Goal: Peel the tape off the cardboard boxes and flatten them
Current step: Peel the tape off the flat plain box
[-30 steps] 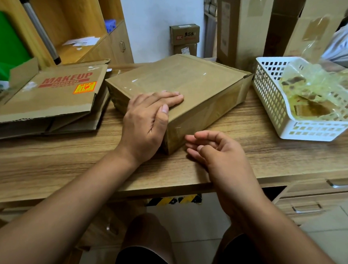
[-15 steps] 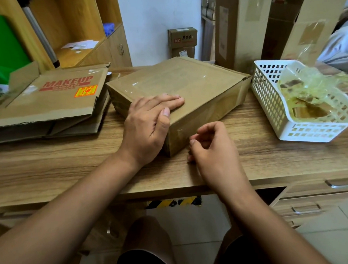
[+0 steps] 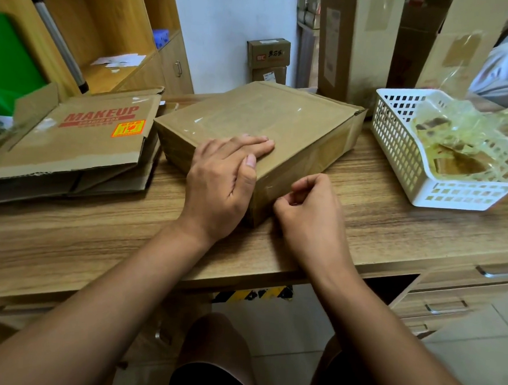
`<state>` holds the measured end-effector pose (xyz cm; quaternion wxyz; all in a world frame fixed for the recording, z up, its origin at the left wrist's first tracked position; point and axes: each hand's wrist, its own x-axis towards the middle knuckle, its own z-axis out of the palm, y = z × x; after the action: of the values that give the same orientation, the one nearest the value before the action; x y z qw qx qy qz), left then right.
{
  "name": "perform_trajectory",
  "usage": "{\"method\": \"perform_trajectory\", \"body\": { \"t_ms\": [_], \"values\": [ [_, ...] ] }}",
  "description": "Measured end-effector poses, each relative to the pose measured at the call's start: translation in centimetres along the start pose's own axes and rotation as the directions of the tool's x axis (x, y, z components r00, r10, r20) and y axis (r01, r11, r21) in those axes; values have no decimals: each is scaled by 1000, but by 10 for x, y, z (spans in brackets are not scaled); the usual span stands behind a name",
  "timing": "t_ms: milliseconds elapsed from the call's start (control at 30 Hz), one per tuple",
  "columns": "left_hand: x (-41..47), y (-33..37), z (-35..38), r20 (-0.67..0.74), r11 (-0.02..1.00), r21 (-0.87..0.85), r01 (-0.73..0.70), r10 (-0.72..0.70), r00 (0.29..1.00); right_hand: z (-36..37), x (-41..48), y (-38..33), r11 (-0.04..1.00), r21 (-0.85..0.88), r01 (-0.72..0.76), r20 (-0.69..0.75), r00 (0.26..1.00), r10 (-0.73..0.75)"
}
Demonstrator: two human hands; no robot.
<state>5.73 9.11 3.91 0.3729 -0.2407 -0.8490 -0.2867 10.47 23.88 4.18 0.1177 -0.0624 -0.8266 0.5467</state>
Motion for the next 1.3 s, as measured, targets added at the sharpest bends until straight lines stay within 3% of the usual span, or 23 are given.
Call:
{"method": "perform_trajectory", "body": {
  "t_ms": [300,767,1033,1300],
  "values": [
    [1,0,-2,5,1000,4,1,-1,1000,2,3,-4,996,77,-54,43,998,51],
    [1,0,-3,13,1000,0,3,-3,1000,-4,-5,2,999,33,44,48,998,-45],
    [1,1,-1,-5,1000,15,9,-9,1000,5,-1,2,997,-16,79,-34,996,-80],
    [1,0,-2,5,1000,15,0,0,1000,4,-2,11,992,95,78,63,994,-84]
  ]
}}
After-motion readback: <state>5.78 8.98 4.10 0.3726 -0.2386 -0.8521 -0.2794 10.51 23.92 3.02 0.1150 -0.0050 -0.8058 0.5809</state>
